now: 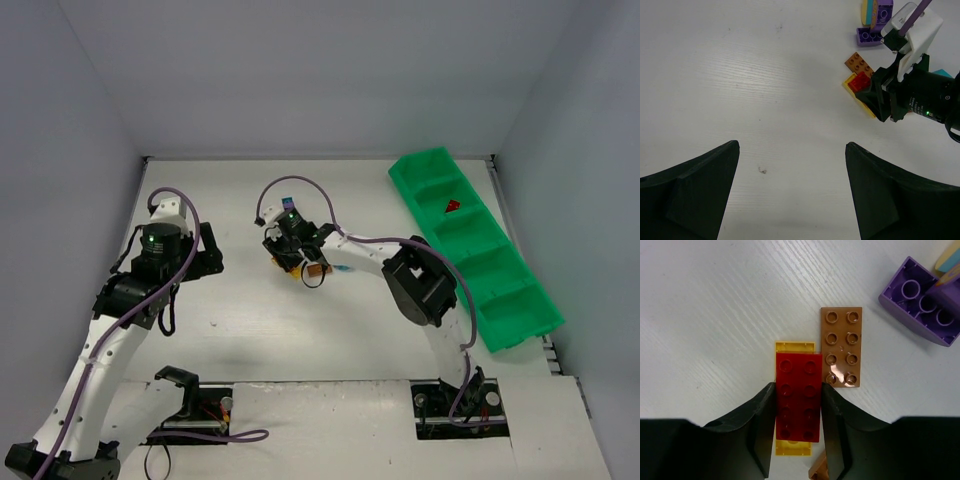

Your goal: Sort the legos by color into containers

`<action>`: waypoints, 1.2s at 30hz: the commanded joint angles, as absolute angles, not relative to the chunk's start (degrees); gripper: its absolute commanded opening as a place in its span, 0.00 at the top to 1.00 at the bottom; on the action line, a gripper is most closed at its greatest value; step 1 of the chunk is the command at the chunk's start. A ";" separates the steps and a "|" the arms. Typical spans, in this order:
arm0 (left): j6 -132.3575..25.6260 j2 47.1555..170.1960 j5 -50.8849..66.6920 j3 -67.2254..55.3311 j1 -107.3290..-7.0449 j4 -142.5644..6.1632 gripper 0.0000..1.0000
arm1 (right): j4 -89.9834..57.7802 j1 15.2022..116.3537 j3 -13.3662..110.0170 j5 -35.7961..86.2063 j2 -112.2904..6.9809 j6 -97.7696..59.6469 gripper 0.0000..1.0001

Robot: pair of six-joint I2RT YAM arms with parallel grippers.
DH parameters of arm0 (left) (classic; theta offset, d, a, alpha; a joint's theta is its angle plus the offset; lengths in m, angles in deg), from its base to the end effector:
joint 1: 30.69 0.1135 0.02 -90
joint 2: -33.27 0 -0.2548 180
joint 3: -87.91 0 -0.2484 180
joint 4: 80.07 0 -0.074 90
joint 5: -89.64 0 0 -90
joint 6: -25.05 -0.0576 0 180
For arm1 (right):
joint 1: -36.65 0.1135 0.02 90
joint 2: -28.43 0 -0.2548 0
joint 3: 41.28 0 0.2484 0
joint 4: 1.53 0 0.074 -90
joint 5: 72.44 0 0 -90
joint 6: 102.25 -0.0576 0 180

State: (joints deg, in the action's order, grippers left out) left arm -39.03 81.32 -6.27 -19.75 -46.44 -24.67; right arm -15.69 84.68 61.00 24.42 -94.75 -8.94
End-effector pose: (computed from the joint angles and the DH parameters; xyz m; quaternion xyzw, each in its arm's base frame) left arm 0.1830 -0.0455 0.3373 -0.1023 0.8640 -0.1327 0.4748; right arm 0.3285 0.3755 0.1628 -0.4085 0.7863 0.2243 0.4056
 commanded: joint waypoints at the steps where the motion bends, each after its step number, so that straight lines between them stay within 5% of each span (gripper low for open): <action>1: -39.63 81.43 -6.86 -18.17 -46.68 -26.28 0.20 | -14.10 84.99 63.31 22.75 -93.84 -7.68 0.95; 10: -39.63 81.78 -7.04 -17.82 -46.77 -26.81 0.20 | -12.79 80.61 60.86 15.48 -81.73 -11.01 1.00; 18: -39.11 82.14 -6.60 -18.35 -46.68 -27.69 0.20 | -12.08 60.77 55.49 7.03 -71.95 -21.73 1.00; 32: -38.23 83.45 -6.68 -18.44 -46.68 -28.48 0.20 | -14.98 37.62 58.02 -0.54 -78.96 -34.40 1.00; 34: -38.23 83.46 -6.69 -18.44 -46.68 -28.48 0.20 | -14.98 37.01 58.91 -0.45 -80.11 -34.57 0.97; 36: -38.14 83.63 -6.69 -18.35 -46.68 -28.39 0.20 | -15.15 36.91 59.96 -0.28 -81.52 -34.92 0.82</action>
State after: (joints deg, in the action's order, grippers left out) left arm -38.88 83.16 -6.25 -19.75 -46.44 -25.65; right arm -16.59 36.75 56.35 1.03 -81.11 -33.04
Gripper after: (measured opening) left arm 0.803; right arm 0.338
